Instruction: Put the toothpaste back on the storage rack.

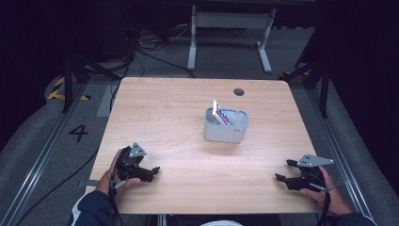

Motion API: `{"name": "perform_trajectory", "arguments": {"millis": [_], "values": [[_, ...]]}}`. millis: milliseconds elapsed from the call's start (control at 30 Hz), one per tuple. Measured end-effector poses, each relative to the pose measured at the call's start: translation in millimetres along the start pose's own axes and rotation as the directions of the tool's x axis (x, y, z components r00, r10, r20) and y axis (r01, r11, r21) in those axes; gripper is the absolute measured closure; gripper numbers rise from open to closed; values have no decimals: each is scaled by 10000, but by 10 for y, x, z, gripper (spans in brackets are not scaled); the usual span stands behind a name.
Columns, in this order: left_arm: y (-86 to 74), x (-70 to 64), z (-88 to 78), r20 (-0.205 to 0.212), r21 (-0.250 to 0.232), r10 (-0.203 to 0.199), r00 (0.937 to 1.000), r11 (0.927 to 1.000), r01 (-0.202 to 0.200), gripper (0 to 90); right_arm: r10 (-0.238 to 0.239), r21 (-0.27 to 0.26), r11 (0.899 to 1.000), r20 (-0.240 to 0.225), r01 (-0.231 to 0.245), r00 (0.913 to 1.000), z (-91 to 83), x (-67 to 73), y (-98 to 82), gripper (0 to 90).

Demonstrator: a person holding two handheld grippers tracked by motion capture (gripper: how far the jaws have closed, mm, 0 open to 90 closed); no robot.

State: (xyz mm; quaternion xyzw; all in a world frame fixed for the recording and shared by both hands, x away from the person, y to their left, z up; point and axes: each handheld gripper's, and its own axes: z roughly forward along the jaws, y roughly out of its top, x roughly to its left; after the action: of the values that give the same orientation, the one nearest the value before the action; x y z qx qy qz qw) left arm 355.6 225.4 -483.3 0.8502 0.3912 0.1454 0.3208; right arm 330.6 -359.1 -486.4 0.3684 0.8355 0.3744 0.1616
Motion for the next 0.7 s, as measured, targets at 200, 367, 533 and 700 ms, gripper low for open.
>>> {"name": "perform_trajectory", "arguments": {"millis": [200, 367, 533, 700], "values": [[22, 12, 23, 62, -24, -31, 10000, 10000, 31, 1, 70, 7, 10000, 96, -70, 9999, -9, 5, -8, 206], [55, 32, 46, 53, -8, 52, 10000, 10000, -52, 1, 126, 11, 9999, 128, -126, 9998, -20, 3, -18, 199], [60, 28, 56, 35, -27, -55, 10000, 10000, 56, 1, 122, 16, 9999, 125, -122, 9998, -24, -2, -21, 196], [63, 31, 59, 24, -29, -45, 10000, 10000, 45, 1, 202, 103, 9997, 206, -204, 9996, -22, -8, -21, 164]]}}
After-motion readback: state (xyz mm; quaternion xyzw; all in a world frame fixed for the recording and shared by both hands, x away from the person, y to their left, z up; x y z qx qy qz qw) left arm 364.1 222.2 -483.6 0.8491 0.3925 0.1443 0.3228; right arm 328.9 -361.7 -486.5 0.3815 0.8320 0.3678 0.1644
